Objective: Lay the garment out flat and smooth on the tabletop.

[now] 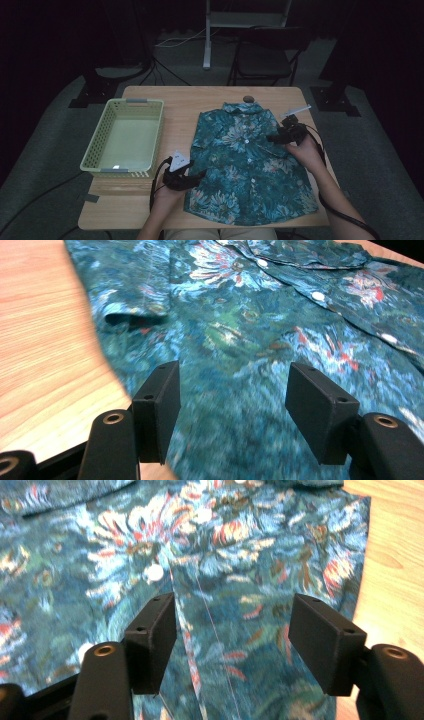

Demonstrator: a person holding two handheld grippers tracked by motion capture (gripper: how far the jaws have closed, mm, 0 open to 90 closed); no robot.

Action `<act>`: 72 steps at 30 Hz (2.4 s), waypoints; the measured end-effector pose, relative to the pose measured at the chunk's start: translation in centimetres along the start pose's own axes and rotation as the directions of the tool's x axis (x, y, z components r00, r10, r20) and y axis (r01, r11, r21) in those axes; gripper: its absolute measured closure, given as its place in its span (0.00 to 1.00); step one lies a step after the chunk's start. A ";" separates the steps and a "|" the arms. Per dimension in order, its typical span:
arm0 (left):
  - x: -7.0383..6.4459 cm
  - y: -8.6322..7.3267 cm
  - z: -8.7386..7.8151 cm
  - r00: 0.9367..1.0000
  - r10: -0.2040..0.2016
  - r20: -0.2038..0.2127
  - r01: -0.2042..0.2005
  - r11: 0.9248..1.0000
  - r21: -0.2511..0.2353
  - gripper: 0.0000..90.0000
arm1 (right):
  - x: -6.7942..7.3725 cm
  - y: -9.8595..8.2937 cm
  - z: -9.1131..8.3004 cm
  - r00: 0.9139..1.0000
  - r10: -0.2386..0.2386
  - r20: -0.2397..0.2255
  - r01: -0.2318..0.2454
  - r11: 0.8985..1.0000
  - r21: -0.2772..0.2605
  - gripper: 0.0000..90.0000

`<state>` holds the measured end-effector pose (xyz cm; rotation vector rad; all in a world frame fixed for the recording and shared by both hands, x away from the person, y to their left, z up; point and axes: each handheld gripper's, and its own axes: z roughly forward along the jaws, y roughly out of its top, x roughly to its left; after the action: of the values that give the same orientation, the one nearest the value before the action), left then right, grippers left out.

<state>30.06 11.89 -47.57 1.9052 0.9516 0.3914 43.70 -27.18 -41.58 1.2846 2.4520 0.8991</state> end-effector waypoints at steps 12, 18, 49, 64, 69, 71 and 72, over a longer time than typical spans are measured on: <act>0.0 -1.3 -2.0 0.999 0.036 -0.008 -0.037 0.993 -0.111 0.45 | 2.1 1.6 3.5 0.999 -0.034 -0.021 0.035 0.997 0.064 0.53; -0.2 -1.4 -2.2 0.998 0.055 -0.012 -0.056 0.990 -0.131 0.45 | 3.1 1.9 5.5 0.998 -0.069 -0.012 0.070 0.990 0.122 0.56; -0.3 -1.7 -2.5 0.999 0.041 0.008 -0.039 0.987 -0.159 0.45 | -2.5 1.9 2.0 0.983 0.054 0.177 -0.064 0.997 0.049 0.97; -0.2 -1.6 -2.4 0.999 0.033 0.015 -0.031 0.988 -0.149 0.45 | -10.4 0.6 -0.2 0.873 0.139 0.468 -0.200 0.976 0.084 0.94; -0.2 -1.6 -2.4 0.999 0.037 0.014 -0.034 0.988 -0.149 0.45 | -12.4 -0.5 -0.5 0.854 0.309 0.419 -0.342 0.940 0.004 0.56; -0.2 -1.6 -2.4 0.999 0.032 0.017 -0.029 0.989 -0.146 0.45 | -12.8 -0.9 -0.5 0.858 0.366 0.361 -0.386 0.922 -0.018 0.50; -0.2 -1.6 -2.4 0.999 0.027 0.018 -0.025 0.989 -0.146 0.45 | -12.8 -1.1 -0.4 0.861 0.380 0.339 -0.399 0.917 -0.016 0.47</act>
<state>27.76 13.63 -47.68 1.7869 0.8625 0.4449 50.30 -38.11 -42.95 1.8292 1.9985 0.6273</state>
